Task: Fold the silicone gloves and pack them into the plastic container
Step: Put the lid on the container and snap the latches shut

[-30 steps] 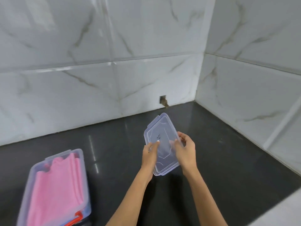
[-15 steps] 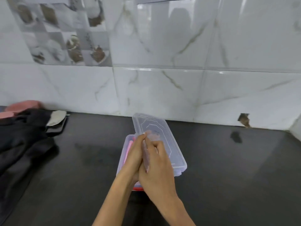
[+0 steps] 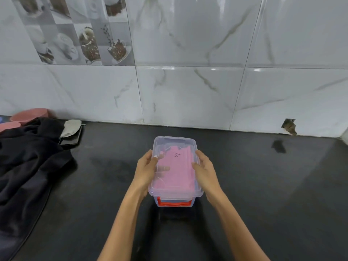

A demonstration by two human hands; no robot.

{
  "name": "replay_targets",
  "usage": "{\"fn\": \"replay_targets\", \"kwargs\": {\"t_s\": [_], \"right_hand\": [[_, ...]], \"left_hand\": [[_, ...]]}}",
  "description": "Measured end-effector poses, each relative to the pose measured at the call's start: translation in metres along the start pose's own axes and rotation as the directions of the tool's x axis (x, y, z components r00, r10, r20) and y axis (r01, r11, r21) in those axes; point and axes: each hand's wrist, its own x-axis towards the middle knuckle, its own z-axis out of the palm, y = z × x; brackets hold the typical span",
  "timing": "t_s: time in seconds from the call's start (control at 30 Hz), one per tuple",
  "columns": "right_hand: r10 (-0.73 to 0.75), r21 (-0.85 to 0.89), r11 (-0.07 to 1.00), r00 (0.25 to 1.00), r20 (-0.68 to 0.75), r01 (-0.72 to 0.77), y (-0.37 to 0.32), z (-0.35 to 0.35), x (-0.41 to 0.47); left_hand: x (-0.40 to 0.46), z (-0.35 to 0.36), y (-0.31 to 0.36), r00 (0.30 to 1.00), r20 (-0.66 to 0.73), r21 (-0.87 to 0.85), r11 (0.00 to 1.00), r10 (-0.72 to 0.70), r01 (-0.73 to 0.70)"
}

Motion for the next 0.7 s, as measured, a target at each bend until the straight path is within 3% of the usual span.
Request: {"fn": "replay_targets", "kwargs": {"t_s": [0.13,0.23,0.7], "right_hand": [[0.010,-0.055,0.998,0.999,-0.053,-0.013,0.013,0.008,0.006],[0.010,-0.114,0.993,0.998,-0.065,-0.017,0.015,0.010,0.009],[0.013,-0.243,0.970,0.999,-0.032,-0.021,0.036,0.016,0.015]], "left_hand": [[0.002,0.007,-0.007,0.983,-0.072,0.102,0.982,0.167,-0.159],[0.002,0.006,-0.013,0.967,-0.125,0.172,0.965,0.221,-0.198],[0.006,0.001,-0.030,0.980,-0.118,0.095,0.984,0.162,-0.151]]}}
